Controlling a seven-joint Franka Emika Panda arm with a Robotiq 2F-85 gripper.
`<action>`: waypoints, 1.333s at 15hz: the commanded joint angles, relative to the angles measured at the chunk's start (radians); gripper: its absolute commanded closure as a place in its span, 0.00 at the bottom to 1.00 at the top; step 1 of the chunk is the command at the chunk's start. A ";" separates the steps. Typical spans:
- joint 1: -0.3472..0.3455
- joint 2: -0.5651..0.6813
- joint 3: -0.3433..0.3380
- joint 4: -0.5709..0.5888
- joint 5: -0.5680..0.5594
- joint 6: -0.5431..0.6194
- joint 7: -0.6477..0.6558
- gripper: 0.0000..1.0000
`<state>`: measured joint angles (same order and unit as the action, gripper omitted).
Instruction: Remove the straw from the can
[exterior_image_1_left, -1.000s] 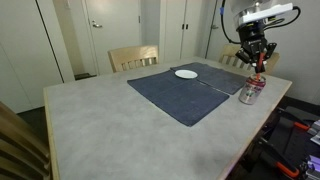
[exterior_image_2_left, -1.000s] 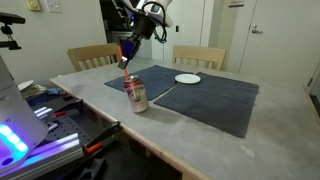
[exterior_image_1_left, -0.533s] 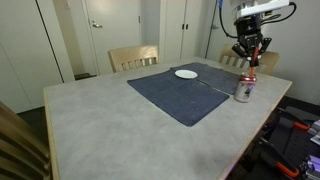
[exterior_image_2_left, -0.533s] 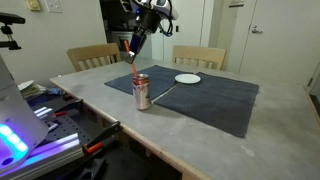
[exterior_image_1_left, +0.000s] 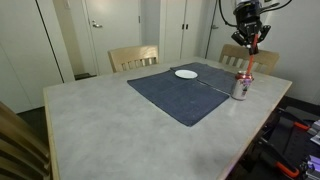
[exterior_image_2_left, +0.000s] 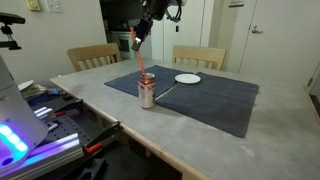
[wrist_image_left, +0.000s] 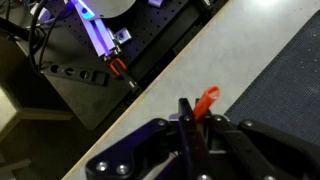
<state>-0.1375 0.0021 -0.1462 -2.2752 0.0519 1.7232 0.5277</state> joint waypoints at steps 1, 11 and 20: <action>-0.005 -0.015 -0.002 0.070 -0.008 -0.108 -0.036 0.98; 0.020 -0.092 0.033 0.163 -0.001 -0.263 -0.060 0.98; 0.116 -0.059 0.145 0.148 -0.013 -0.036 -0.071 0.98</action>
<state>-0.0473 -0.0944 -0.0363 -2.1219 0.0572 1.5777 0.4725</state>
